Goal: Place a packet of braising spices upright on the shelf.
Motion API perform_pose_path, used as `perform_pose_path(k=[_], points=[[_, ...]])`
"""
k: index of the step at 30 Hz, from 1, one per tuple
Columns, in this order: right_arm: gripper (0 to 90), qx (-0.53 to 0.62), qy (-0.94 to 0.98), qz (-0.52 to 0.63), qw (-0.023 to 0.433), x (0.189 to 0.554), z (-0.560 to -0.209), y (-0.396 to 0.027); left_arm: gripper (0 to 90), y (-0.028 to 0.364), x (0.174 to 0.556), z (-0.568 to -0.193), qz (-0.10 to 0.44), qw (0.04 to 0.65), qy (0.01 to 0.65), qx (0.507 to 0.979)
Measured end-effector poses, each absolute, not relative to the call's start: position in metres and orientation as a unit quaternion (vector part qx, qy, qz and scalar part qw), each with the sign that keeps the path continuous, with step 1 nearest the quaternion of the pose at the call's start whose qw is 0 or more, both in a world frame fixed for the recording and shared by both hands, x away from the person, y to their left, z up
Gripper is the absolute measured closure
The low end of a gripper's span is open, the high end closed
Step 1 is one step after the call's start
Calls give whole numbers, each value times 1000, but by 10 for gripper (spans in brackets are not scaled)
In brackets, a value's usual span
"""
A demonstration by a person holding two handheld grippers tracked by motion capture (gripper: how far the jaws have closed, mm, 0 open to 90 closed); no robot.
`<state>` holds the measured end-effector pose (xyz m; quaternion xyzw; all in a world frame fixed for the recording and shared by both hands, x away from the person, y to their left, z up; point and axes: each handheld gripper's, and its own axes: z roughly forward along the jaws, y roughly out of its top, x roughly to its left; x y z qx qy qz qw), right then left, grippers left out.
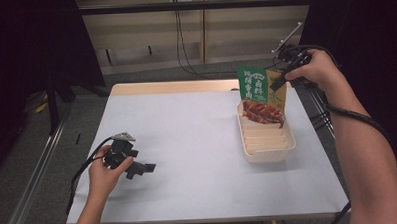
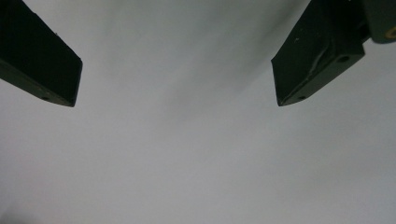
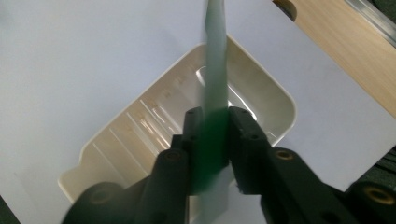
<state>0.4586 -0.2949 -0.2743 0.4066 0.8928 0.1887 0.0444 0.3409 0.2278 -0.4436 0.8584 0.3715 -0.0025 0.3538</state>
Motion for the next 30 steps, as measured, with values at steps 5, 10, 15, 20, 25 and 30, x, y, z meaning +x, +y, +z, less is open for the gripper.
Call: perform_pose_path(k=[5, 10, 15, 20, 25, 30], points=[[480, 425, 885, 180, 60, 459, -268, -294, 14, 227, 340, -444, -5, 355, 373, 857], [353, 426, 885, 172, 74, 458, -260, -293, 14, 227, 340, -444, -8, 354, 371, 858], [256, 425, 888, 160, 76, 453, -241, -286, 13, 226, 341, -443, -10, 358, 371, 856], [240, 418, 892, 157, 73, 450, -226, -277, 13, 227, 341, -442, -15, 360, 369, 857], [236, 409, 896, 156, 73, 447, -218, -264, 13, 228, 341, -440, -12, 363, 367, 856], [229, 402, 899, 159, 65, 447, -219, -252, 13, 226, 340, -439, -13, 363, 365, 857]])
